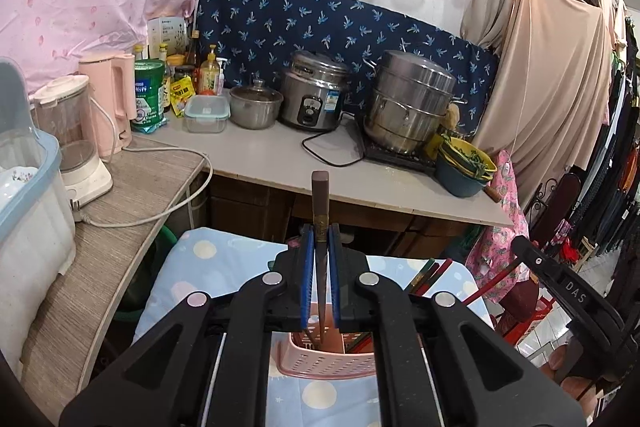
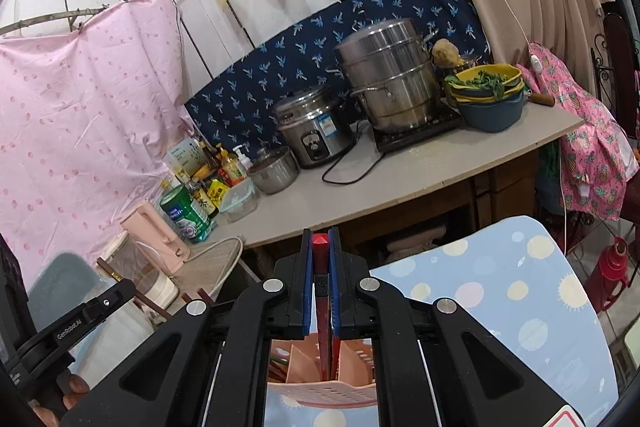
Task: Organize utensils
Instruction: 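Open both tools releasing the chopsticks into the pink basket, then pull both tools back from the pink basket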
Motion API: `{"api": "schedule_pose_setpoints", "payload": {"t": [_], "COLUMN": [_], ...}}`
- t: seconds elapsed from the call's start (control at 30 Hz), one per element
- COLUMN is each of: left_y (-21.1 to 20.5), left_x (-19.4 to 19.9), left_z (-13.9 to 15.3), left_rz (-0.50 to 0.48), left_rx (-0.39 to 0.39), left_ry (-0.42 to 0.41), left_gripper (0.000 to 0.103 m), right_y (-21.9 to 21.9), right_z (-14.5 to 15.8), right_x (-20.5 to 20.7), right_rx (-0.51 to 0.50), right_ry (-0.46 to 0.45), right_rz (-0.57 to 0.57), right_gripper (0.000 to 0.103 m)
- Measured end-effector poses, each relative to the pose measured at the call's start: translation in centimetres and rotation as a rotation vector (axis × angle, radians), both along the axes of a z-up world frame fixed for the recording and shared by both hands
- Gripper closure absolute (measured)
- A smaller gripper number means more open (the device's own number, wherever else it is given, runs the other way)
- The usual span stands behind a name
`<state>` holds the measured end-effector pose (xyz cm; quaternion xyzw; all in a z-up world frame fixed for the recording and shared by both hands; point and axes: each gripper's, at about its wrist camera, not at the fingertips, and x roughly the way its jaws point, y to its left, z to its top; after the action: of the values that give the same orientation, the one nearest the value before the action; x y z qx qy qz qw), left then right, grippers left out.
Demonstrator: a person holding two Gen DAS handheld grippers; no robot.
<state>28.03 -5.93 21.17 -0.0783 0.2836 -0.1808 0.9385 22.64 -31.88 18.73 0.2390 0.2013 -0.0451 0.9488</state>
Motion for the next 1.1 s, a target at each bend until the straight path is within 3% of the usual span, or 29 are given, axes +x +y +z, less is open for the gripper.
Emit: {"api": "schedule_pose_setpoints", "payload": {"t": [0.27, 0.33, 0.37, 0.4, 0.47, 0.83, 1.1], "left_y": [-0.5, -0.4, -0.3, -0.3, -0.1, -0.1, -0.4], "left_x": [0.5, 0.7, 0.7, 0.7, 0.5, -1.5, -3.8], "left_z": [-1.8, -2.2, -2.3, -2.4, -2.4, -2.4, -2.7], "left_rz": [-0.015, -0.014, -0.007, 0.001, 0.018, 0.046, 0.066], "left_rx": [0.008, 0.006, 0.006, 0.01, 0.011, 0.074, 0.153], "left_ry": [0.046, 0.06, 0.059, 0.059, 0.05, 0.003, -0.029], "left_gripper": [0.096, 0.095, 0.09, 0.076, 0.063, 0.051, 0.047], "right_y": [0.6, 0.5, 0.3, 0.2, 0.0, 2.3, 3.4], "right_z": [-2.8, -3.1, -3.2, -3.2, -3.1, -1.7, -2.4], "right_x": [1.4, 1.3, 1.2, 1.2, 1.0, -1.5, -3.5], "right_rx": [-0.01, 0.006, 0.017, 0.022, 0.026, -0.063, -0.083], "right_ry": [0.068, 0.07, 0.065, 0.067, 0.062, 0.025, 0.038], "right_rz": [0.004, -0.011, -0.019, -0.022, -0.023, -0.003, 0.014], "right_gripper": [0.096, 0.092, 0.089, 0.089, 0.088, 0.068, 0.062]}}
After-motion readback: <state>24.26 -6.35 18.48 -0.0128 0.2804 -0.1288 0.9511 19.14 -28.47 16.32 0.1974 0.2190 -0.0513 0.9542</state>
